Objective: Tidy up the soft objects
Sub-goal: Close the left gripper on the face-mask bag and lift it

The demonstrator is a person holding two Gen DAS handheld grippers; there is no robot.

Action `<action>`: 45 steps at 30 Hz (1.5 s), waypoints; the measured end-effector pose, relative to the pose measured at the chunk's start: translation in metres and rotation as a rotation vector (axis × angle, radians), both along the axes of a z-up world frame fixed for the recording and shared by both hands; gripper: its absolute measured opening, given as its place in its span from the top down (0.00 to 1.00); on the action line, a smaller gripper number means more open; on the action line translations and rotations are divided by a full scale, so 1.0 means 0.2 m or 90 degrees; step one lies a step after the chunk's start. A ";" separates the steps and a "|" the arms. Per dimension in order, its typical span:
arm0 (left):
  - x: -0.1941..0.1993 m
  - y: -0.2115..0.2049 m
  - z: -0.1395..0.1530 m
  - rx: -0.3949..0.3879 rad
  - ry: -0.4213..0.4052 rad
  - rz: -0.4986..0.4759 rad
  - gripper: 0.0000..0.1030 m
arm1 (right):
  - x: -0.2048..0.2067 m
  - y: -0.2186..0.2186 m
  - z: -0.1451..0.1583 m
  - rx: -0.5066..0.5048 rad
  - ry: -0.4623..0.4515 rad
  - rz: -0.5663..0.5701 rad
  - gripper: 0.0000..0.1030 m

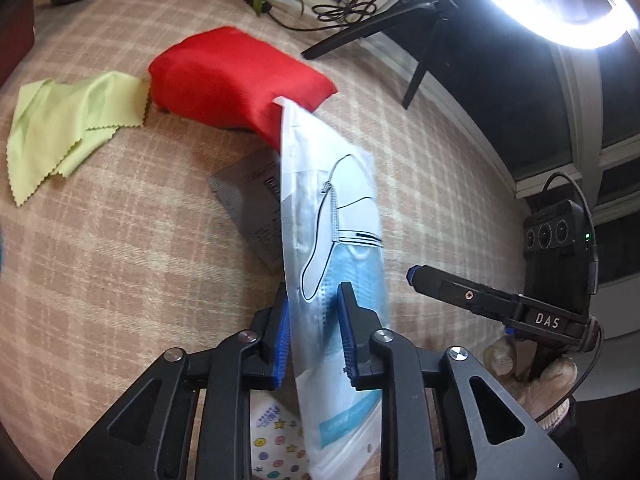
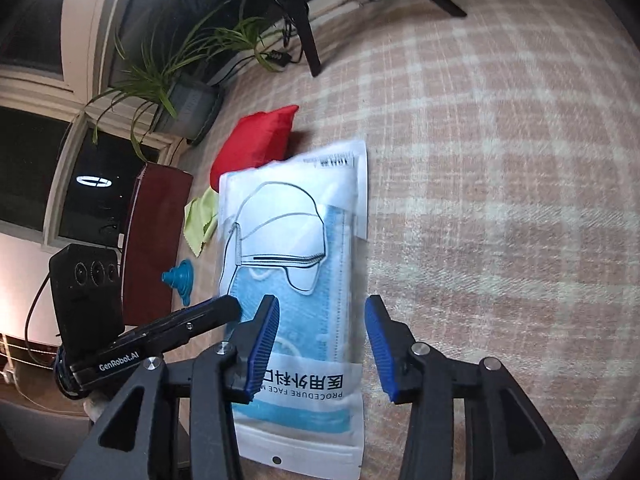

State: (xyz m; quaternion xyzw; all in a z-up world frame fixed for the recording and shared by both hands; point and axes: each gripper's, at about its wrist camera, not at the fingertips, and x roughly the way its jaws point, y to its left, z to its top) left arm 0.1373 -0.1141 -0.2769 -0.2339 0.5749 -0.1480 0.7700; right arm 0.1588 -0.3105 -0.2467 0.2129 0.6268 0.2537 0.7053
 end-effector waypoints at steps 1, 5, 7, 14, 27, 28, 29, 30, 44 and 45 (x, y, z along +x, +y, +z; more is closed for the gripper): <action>0.00 0.00 -0.01 0.000 0.003 0.001 0.79 | 0.00 0.01 -0.02 0.003 0.004 0.000 0.60; 0.01 0.00 -0.02 0.001 0.010 -0.003 0.76 | 0.02 0.01 -0.09 0.024 0.028 -0.009 0.60; 0.01 0.01 -0.03 0.005 0.008 -0.007 0.75 | 0.02 0.02 -0.11 0.030 0.033 -0.010 0.60; 0.02 -0.03 -0.02 0.047 -0.023 -0.032 0.72 | 0.03 0.06 -0.13 0.038 0.021 0.000 0.54; 0.00 -0.03 -0.03 0.038 -0.018 -0.041 0.72 | 0.21 0.06 -0.09 0.011 -0.045 -0.001 0.51; 0.00 -0.03 -0.04 0.038 -0.017 -0.039 0.72 | 0.23 0.06 -0.09 0.010 -0.048 0.001 0.51; 0.00 -0.03 -0.04 0.038 -0.016 -0.038 0.72 | 0.25 0.07 -0.09 0.004 -0.055 0.003 0.51; 0.00 -0.03 -0.04 0.037 -0.014 -0.037 0.72 | 0.27 0.07 -0.09 -0.003 -0.062 0.003 0.51; 0.03 -0.01 -0.07 0.024 -0.002 -0.029 0.72 | 0.29 -0.03 -0.16 0.095 -0.016 -0.010 0.48; 0.03 -0.01 -0.07 0.023 -0.001 -0.028 0.72 | 0.27 -0.05 -0.16 0.103 -0.008 -0.010 0.48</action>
